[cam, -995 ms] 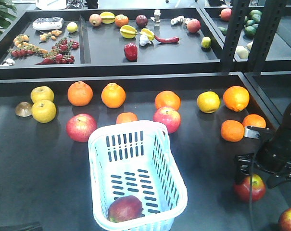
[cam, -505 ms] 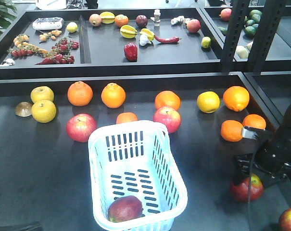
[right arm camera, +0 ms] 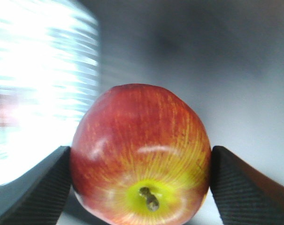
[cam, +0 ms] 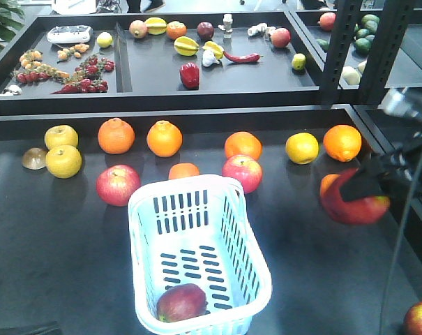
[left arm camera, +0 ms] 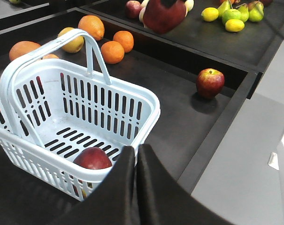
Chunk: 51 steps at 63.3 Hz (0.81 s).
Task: Pick three apples into basket with both arms
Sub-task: 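Lift the second apple into the basket and open the right gripper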
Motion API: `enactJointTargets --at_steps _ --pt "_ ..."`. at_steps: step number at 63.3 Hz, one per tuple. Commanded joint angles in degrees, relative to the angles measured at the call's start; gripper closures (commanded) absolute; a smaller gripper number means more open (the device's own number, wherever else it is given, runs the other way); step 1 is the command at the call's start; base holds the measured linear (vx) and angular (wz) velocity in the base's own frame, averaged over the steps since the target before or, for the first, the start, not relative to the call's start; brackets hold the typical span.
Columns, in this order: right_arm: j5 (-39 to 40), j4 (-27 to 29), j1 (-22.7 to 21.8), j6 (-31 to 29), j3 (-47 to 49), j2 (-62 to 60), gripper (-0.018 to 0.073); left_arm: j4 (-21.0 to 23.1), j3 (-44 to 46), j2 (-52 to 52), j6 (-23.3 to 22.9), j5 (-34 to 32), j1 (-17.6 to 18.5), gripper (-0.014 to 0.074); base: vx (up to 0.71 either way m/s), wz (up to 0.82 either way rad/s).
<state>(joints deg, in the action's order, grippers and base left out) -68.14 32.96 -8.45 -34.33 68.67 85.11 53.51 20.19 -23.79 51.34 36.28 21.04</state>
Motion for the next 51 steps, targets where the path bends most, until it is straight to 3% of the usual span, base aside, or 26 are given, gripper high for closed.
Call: enactJointTargets --at_steps 1,5,13,29,36,43,51 --pt "-2.56 10.54 -0.21 -4.26 -0.81 -5.8 0.0564 2.24 1.54 -0.5 -0.35 -2.66 0.16 0.0603 0.0 0.0" --pt "-3.3 15.07 0.19 -6.48 -3.23 -7.78 0.0564 2.24 1.54 -0.5 -0.35 -2.66 0.16 0.0603 0.0 0.0" --pt "-0.47 18.29 5.33 -8.5 -7.86 -9.55 0.0564 2.24 1.54 -0.5 -0.35 -2.81 0.16 0.0603 0.0 0.0" --pt "17.37 18.61 25.73 -8.05 -10.5 -5.63 0.0563 2.24 1.54 -0.5 -0.35 -2.81 0.16 0.0603 0.0 0.0" --pt "27.5 17.97 32.11 -8.05 -10.5 -1.81 0.0549 2.24 1.54 -0.5 -0.35 -2.81 0.16 0.0603 0.0 0.0" --pt "32.22 18.26 34.89 -8.13 -10.3 1.97 0.0493 2.24 1.54 -0.5 -0.35 -2.75 0.16 0.0603 0.0 0.0" --pt "30.96 18.38 35.2 -8.18 -9.08 5.31 0.0334 2.24 1.54 -0.5 -0.35 -2.62 0.16 0.0603 0.0 0.0"
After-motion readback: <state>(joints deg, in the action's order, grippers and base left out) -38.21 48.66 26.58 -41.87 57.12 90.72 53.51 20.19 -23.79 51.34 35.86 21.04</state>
